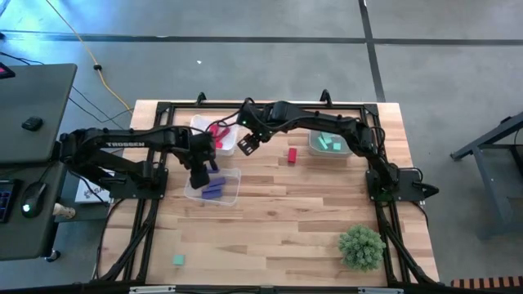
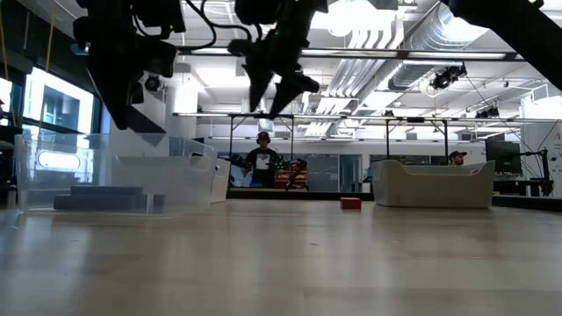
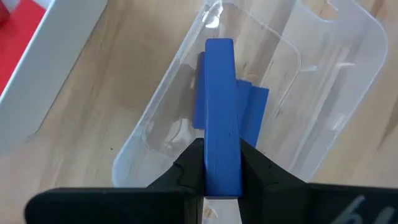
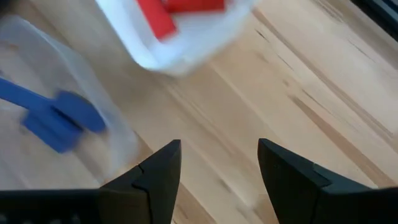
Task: Sort & place blocks by color
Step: Put the purple block into the transparent bin
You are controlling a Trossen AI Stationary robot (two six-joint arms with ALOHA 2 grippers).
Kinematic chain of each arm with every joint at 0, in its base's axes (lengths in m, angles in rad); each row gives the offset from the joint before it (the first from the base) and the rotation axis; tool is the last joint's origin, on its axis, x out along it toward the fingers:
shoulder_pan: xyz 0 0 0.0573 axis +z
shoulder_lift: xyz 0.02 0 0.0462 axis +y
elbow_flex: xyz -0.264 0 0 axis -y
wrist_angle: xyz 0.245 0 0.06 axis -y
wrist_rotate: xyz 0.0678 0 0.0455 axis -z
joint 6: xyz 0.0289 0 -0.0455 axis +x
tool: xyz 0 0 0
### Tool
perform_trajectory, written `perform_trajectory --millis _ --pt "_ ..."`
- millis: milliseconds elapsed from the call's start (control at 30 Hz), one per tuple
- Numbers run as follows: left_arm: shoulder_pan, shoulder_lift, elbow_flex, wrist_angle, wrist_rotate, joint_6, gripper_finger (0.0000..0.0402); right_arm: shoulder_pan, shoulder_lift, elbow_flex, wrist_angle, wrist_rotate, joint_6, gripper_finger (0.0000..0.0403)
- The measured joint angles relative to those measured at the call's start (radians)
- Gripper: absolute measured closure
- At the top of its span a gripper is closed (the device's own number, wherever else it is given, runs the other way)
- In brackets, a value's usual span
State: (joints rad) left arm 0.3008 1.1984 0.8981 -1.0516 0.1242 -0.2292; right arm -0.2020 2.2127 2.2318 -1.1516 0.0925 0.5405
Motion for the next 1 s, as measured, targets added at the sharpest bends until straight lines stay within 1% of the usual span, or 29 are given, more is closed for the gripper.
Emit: perform_trajectory --millis 300,500,733,1000 --pt "-0.043 0.0 -0.071 0.062 -0.005 -0.068 0.0362 -0.01 0.0 0.0 -0.198 0.008 -0.043 0.0201" --pt "-0.043 0.0 -0.124 0.085 -0.005 -0.086 0.0362 -0.006 -0.001 -0.036 -0.3 0.004 0.054 0.0201" --pt "-0.042 0.0 -0.137 0.095 -0.005 -0.079 0.0362 0.011 0.0 -0.139 -0.308 -0.015 0.18 0.0201" --pt "-0.04 0.0 -0.137 0.122 -0.014 0.004 0.0356 0.028 0.0 -0.207 -0.283 -0.018 0.29 0.0201"
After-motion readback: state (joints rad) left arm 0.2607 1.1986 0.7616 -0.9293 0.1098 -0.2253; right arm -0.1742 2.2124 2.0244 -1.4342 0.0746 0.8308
